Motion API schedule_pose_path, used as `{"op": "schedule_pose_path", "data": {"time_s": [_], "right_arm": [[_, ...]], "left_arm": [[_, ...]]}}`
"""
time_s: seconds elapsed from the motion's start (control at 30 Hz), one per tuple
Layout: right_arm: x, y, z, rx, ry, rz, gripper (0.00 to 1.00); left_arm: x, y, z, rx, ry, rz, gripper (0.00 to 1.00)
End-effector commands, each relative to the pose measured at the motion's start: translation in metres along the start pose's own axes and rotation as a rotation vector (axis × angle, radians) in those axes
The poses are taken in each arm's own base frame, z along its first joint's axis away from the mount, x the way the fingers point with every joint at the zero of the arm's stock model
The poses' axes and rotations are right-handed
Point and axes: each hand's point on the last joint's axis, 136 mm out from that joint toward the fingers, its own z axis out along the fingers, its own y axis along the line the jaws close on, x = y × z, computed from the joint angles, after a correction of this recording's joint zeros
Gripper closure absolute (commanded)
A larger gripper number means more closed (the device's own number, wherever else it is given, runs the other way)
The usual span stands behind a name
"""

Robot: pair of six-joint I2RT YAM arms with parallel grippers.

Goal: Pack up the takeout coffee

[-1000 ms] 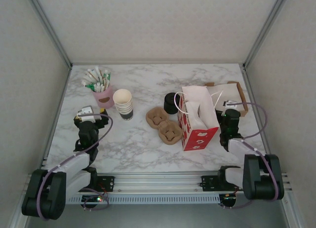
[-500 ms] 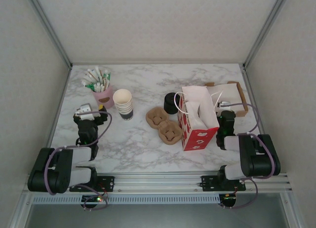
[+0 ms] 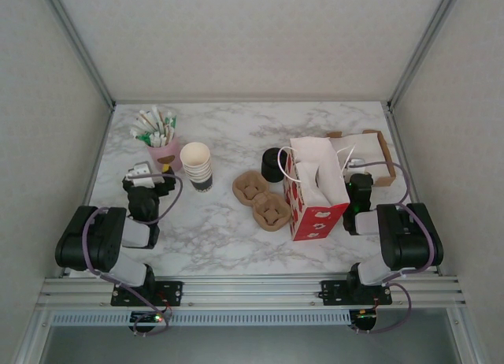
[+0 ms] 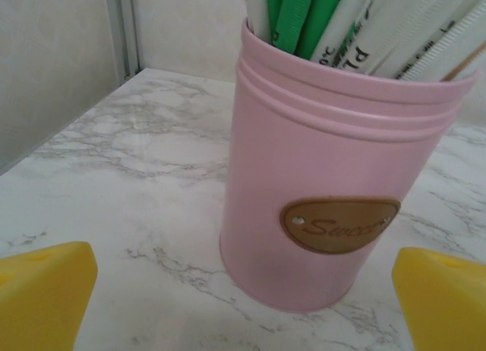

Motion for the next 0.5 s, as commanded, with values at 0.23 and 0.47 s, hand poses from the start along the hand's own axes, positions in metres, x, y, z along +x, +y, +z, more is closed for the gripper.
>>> {"op": "schedule_pose_path", "data": {"time_s": [0.23, 0.47], "right_arm": [[-0.0023, -0.0024, 0.0105, 0.018, 0.04, -0.002, 0.01], [-0.0024, -0.0017, 0.0103, 0.016, 0.039, -0.003, 0.01]], "left_arm": [[-0.0124, 0.0062, 0.0107, 0.001, -0.026, -0.048, 0.0], [-0.0119, 0.0065, 0.0103, 0.0, -0.025, -0.046, 0.0]]}}
